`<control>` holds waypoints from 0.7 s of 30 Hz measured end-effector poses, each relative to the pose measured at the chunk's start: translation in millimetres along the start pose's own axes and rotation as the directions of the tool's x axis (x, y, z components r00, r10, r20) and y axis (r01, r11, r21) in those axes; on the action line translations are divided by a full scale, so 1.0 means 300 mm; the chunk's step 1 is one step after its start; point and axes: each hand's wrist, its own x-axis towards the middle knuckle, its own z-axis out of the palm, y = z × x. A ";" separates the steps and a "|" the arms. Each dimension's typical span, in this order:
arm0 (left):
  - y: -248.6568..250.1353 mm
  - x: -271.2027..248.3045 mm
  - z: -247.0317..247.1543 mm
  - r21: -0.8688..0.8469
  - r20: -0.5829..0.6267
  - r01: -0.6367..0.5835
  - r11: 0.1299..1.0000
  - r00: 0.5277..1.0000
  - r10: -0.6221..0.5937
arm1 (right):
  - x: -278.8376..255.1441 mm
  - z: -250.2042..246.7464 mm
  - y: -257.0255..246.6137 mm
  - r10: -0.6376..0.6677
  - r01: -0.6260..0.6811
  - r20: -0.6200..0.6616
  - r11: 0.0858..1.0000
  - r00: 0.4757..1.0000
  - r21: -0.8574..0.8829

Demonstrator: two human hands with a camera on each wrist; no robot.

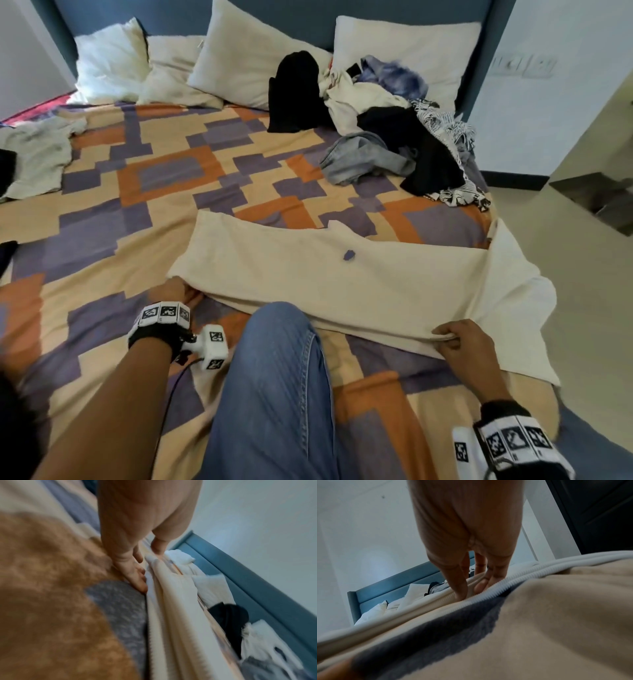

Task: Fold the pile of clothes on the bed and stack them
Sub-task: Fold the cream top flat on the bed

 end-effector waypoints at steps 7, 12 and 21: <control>-0.022 0.024 0.044 0.022 0.056 0.022 1.000 0.998 -0.023 | -0.004 0.021 0.020 0.059 -0.057 0.036 0.997 0.998 -0.043; 0.010 0.094 0.050 0.143 -0.039 0.007 0.990 0.999 -0.001 | 0.047 0.002 -0.094 0.154 -0.166 -0.068 0.950 0.986 -0.265; -0.018 0.118 0.028 -0.093 -0.012 0.235 0.967 0.971 -0.237 | 0.380 0.239 -0.453 -0.312 0.318 0.223 0.948 0.924 0.006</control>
